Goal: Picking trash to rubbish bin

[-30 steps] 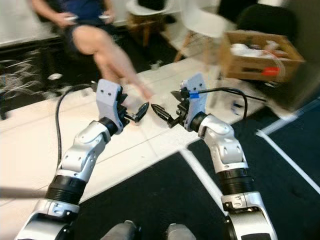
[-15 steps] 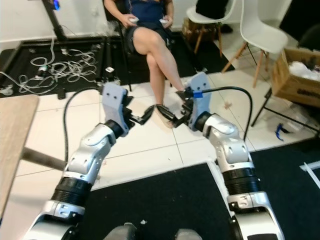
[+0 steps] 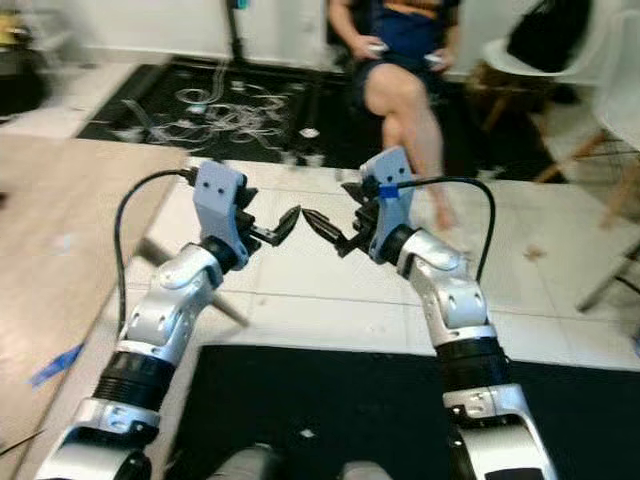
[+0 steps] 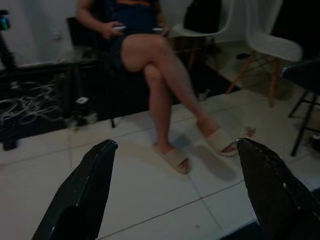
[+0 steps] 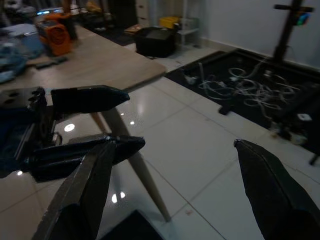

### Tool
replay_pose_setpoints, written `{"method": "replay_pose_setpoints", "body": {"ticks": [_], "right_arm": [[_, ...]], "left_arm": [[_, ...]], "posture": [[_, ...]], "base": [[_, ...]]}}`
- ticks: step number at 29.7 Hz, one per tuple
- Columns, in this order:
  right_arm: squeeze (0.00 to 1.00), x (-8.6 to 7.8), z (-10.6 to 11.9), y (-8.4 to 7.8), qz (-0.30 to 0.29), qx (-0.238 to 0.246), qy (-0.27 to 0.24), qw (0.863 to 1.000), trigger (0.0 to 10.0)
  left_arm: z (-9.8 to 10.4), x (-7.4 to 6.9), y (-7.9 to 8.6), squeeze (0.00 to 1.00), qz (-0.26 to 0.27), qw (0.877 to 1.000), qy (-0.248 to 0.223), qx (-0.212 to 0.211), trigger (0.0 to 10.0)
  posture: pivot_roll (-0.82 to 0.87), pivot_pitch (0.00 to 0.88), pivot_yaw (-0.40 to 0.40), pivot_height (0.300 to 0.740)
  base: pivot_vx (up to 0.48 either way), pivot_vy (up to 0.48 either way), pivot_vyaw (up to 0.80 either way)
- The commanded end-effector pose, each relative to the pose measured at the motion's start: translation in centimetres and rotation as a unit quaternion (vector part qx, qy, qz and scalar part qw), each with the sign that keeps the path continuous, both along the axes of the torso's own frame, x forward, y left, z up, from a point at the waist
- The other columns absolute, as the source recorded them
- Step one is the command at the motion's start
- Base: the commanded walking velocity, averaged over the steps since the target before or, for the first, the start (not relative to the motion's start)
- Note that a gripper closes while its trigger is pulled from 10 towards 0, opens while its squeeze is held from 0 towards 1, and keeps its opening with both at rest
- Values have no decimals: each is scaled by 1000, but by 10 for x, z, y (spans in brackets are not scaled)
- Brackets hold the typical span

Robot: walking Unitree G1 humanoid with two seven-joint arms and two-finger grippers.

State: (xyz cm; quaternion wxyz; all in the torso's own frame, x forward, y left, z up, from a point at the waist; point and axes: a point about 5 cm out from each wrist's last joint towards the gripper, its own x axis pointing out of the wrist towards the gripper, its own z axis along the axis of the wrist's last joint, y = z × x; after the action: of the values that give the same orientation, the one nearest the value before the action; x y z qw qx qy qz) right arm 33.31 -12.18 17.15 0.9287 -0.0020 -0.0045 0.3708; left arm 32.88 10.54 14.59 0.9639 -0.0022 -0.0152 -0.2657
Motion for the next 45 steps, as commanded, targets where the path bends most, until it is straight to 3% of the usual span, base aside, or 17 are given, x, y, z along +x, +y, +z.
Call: {"method": "replay_pose_setpoints", "body": {"ticks": [1, 37, 45], "right_arm": [[0, 0, -1, -1, 0, 1, 3, 1000, 10000], [0, 0, -1, -1, 4, 2, 4, 1000, 10000], [0, 0, -2, -2, 4, 0, 5, 1000, 10000]], "left_arm": [[-2, -1, -3, 0, -7, 1000, 3, 1, 10000], [-3, 2, 1, 0, 21, 1000, 4, 5, 10000], [-7, 7, 8, 0, 70, 996, 19, 53, 10000]], "posture": [[-83, 0, -34, 740], [-85, 0, -34, 740], [-85, 0, -36, 740]], "base": [[0, 0, 781], [0, 0, 781], [0, 0, 781]]}}
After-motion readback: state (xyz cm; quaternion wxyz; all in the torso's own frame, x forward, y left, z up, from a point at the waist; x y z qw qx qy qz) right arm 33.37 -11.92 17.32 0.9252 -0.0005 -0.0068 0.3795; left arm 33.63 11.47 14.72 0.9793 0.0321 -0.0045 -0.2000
